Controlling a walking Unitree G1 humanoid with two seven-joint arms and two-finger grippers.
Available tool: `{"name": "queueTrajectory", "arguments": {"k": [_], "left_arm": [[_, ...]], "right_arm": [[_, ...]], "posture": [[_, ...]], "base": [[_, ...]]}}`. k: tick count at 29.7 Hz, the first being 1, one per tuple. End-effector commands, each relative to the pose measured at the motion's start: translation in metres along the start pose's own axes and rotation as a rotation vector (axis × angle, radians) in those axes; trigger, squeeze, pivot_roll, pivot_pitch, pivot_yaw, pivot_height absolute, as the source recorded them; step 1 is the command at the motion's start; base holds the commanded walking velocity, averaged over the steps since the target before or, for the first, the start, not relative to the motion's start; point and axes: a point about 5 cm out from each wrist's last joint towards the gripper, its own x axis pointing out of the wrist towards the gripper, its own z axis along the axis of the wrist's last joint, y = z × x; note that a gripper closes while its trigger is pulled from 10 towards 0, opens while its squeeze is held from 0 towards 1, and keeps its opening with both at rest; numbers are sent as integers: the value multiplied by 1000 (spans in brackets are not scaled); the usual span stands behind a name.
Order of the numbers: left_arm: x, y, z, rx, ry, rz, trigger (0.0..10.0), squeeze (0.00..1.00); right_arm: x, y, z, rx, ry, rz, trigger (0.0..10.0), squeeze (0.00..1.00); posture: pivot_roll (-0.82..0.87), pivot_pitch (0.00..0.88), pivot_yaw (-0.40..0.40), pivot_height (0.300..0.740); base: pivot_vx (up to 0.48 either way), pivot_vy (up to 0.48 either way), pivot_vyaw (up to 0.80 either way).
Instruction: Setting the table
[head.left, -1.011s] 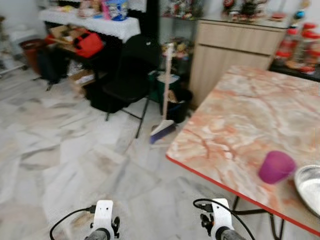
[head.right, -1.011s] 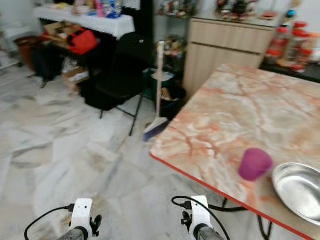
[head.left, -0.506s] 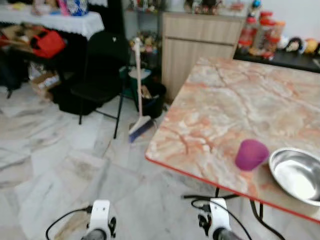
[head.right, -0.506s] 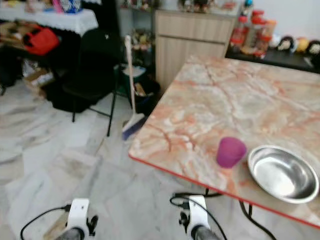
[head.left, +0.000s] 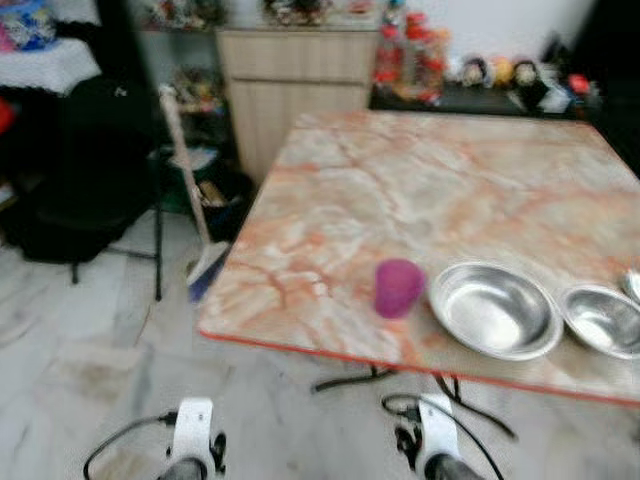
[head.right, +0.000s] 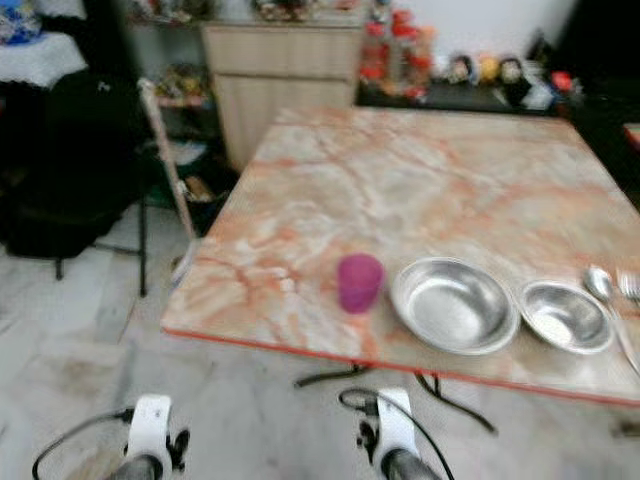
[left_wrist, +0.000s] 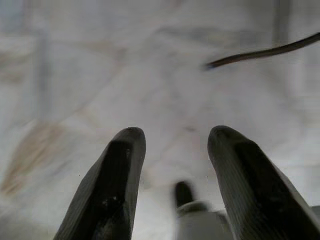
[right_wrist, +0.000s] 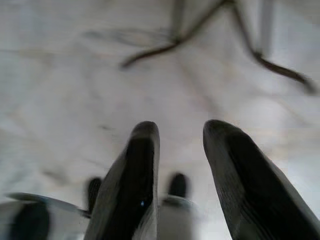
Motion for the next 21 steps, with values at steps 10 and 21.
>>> {"name": "queueTrajectory", "arguments": {"k": [10,21], "left_arm": [[-2,10,-3,12,11,17,10000,0],[-2,12,-6,52,30,27,10000,0]], "right_arm": [[3,8,7,9,-24,17,10000,0],[2,9,8,31,-41,13,10000,0]], "posture": [[62,0,5,740],[65,0,11,740]], "base": [[0,0,-735],[0,0,-240]]}}
